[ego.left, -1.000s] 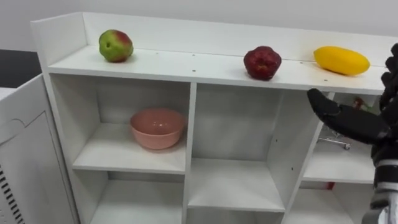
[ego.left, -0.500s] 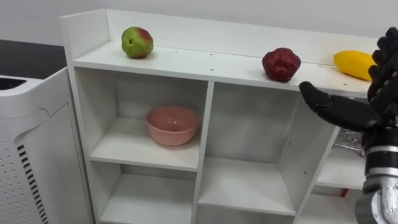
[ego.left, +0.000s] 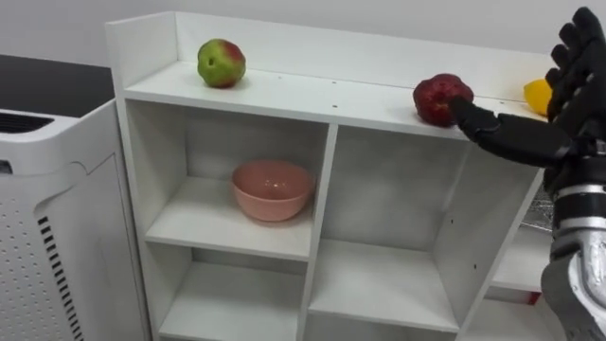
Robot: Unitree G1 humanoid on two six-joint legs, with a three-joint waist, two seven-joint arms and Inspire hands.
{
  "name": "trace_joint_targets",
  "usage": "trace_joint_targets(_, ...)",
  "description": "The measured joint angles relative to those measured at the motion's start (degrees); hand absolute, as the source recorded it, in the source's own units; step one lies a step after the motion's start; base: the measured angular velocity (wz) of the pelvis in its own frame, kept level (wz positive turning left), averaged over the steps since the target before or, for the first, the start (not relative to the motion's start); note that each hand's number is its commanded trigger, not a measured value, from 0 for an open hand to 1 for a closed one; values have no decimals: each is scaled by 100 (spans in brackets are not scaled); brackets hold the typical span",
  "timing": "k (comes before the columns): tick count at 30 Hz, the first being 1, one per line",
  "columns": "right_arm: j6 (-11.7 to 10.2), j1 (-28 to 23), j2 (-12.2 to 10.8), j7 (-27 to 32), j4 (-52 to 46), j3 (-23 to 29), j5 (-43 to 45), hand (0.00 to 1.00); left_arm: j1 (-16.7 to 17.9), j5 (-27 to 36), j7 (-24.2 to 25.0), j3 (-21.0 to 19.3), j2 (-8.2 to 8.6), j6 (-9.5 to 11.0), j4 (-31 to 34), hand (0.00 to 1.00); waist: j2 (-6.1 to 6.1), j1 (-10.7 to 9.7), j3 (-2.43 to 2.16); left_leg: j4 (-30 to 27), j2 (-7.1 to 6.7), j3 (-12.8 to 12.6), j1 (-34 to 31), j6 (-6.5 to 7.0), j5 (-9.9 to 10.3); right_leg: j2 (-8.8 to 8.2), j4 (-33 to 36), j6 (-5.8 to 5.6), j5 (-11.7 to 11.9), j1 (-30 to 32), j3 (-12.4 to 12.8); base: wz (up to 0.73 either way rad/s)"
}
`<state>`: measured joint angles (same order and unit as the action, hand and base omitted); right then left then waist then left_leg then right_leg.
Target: Arrange fruit in the closet
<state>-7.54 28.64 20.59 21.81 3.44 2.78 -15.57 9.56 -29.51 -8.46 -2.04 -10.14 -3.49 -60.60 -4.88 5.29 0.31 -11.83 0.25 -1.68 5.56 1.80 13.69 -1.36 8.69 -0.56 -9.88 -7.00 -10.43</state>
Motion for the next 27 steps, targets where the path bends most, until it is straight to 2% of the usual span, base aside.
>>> trace_joint_targets(4, 31, 1, 144, -83, 87, -121, -125, 0, 1, 0, 1, -15, -30, -32, 0, 0, -19, 12, -20, 4, 0, 8, 4, -4, -11, 1, 1, 0, 0, -6, 8, 0)
trace_joint_targets(8, 245, 100, 276, -388, 328, -162, -135, 0, 12, 1, 16, -56, -48, -86, 0, 0, -73, 18, -55, 4, 0, 5, 18, -8, -18, 0, -3, 0, 0, -22, 1, 0)
trace_joint_targets(14, 268, 341, 527, -531, 798, -173, -197, 0, 8, 7, 25, -117, -101, -123, 0, 0, -162, 94, -41, 1, -5, 10, 18, -9, -37, -16, -2, 0, 0, -41, -102, 0)
trace_joint_targets(16, 268, 341, 599, -582, 797, -175, -216, 0, 11, 5, 25, -119, -127, -123, 0, 0, -204, 128, -17, 6, -1, 14, 6, -11, -38, -14, -1, 0, 0, -48, -135, 0)
trace_joint_targets(20, 268, 342, 613, -611, 797, -175, -283, 0, 9, 5, 31, -130, -136, -123, 0, 0, -272, 148, -4, 21, -1, 28, -9, -14, -36, -9, 0, 0, 0, -39, -142, 1)
trace_joint_targets(22, 268, 342, 613, -637, 798, -175, -309, 0, 8, 8, 34, -129, -139, -123, 0, 0, -302, 150, -12, 20, -3, 38, -18, -13, -36, -12, 0, 0, 0, -34, -174, 4)
trace_joint_targets(27, 268, 387, 614, -670, 814, -175, -303, 0, -1, 10, 34, -128, -140, -123, 33, 0, -295, 145, -7, 19, -7, 49, -46, -13, -36, -20, -4, 0, 0, -12, -235, 2)
